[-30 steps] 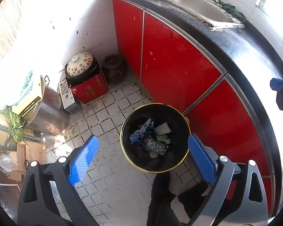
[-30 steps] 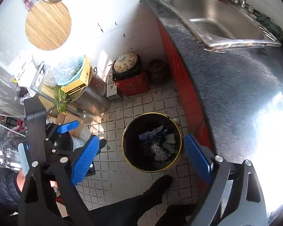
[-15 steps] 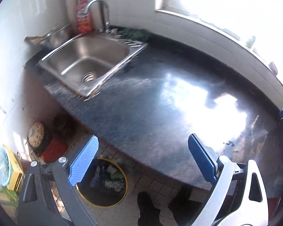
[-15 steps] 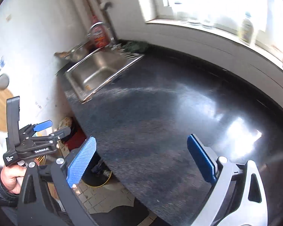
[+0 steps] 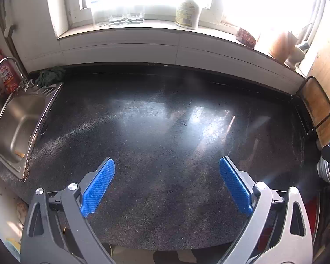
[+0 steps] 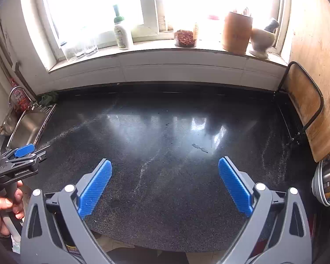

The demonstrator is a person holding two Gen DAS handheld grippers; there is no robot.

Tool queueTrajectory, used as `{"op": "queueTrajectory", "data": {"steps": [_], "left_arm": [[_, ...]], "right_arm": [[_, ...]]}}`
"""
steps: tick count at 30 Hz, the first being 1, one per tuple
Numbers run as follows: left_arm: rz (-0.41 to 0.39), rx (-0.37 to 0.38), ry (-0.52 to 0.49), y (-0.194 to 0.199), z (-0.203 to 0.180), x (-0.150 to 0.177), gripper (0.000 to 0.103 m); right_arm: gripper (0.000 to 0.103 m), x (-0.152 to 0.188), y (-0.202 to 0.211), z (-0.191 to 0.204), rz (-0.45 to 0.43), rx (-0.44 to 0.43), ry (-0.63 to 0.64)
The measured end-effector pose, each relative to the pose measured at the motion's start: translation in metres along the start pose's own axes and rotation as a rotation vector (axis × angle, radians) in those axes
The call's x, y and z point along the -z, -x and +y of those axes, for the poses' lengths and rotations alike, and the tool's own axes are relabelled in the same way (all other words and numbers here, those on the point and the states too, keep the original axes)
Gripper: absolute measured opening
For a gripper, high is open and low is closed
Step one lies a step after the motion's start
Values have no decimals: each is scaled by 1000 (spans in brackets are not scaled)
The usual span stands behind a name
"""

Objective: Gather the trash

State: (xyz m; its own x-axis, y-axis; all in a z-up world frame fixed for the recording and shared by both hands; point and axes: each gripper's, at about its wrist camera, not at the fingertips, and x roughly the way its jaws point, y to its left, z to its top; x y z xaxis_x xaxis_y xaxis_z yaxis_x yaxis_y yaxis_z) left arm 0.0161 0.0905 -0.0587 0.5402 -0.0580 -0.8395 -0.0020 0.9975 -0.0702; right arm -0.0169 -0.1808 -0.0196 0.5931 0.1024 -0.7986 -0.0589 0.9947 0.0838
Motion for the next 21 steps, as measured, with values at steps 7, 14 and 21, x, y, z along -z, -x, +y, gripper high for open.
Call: {"op": "queueTrajectory", "data": {"steps": [7,14,21], "left_arm": [[18,6,-46,-7,-26,-5,93],[26,-6,-44,-12,-31,-9,93],[27,-15,-30,-14,-28,-11,93]], "right_arm": [[94,0,-10,-12,36,-9,-36],[94,-5,-18,-17,51,-21,-44],[94,-6,-21,-17,58,-22,-38]]}}
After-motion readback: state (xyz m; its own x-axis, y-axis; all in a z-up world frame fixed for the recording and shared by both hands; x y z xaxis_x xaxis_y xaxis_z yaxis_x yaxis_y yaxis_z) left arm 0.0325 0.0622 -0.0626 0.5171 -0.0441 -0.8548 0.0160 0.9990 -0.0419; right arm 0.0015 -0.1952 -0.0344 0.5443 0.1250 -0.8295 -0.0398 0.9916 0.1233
